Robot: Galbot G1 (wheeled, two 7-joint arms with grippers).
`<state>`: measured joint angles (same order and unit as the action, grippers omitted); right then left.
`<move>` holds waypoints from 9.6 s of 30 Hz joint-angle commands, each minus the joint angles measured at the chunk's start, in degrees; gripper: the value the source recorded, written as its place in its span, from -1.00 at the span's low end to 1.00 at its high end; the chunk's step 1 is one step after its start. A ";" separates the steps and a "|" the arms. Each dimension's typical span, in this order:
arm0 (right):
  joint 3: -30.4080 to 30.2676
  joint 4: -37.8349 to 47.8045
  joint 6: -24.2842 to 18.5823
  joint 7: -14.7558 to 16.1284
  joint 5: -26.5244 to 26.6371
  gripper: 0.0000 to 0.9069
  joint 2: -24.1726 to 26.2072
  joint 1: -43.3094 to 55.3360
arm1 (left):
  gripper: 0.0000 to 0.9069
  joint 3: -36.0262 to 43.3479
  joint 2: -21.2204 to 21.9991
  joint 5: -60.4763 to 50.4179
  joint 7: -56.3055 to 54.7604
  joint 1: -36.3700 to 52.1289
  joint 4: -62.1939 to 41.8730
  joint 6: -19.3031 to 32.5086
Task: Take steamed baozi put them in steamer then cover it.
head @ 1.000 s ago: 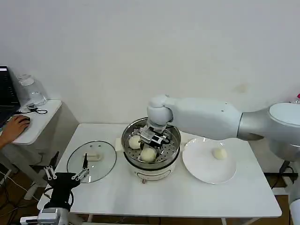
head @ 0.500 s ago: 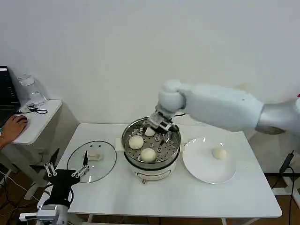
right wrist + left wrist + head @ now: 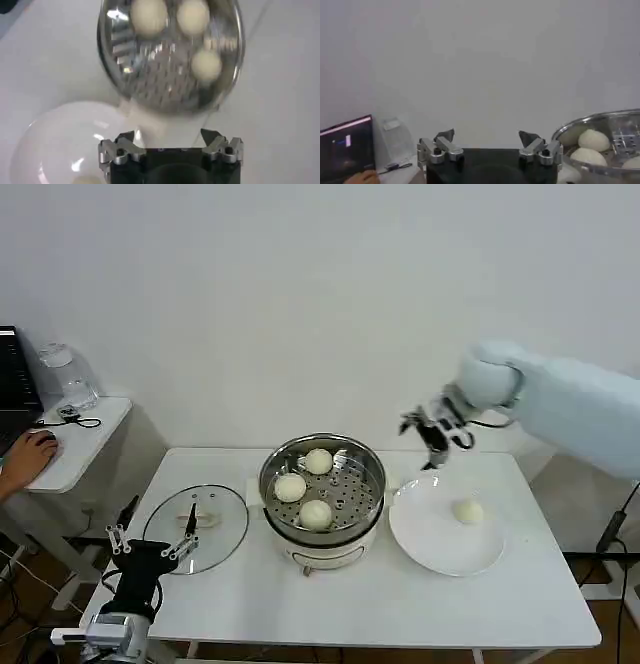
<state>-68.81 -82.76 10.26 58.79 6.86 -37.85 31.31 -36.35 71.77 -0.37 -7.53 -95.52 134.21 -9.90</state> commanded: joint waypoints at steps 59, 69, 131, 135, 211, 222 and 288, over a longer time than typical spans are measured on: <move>28.44 33.86 -2.25 -2.50 -19.66 0.40 -10.78 -33.87 | 1.00 -2.84 0.52 -0.09 -0.08 -2.32 0.04 0.29; 23.44 21.56 0.60 0.02 -13.38 0.40 -3.99 -24.01 | 1.00 -2.78 0.05 0.02 -0.16 -1.78 -0.32 0.22; -3.20 8.28 26.19 -17.53 21.78 0.44 -23.99 -8.00 | 1.00 -3.19 0.94 0.51 -0.41 0.25 -1.11 0.73; -3.10 8.27 26.19 -17.33 21.47 0.44 -23.72 -8.11 | 1.00 -3.21 0.94 0.52 -0.41 0.25 -1.16 0.74; 126.88 -30.18 -27.25 -49.14 -0.37 1.00 -45.97 -124.59 | 1.00 1.16 -8.68 -54.18 -1.92 9.53 -35.05 14.01; 127.01 -32.91 -27.04 -49.87 0.16 1.00 -48.69 -126.91 | 1.00 5.19 -11.13 -62.82 -1.42 18.62 -44.97 14.81; 127.19 -33.77 -26.27 -49.56 -0.43 1.00 -50.25 -128.16 | -1.00 11.94 -8.60 -66.53 -3.07 38.94 -62.94 14.67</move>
<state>58.52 -116.53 -16.13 9.28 6.40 -88.19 -96.92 -22.27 63.15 -66.84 -9.27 -53.68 67.23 4.61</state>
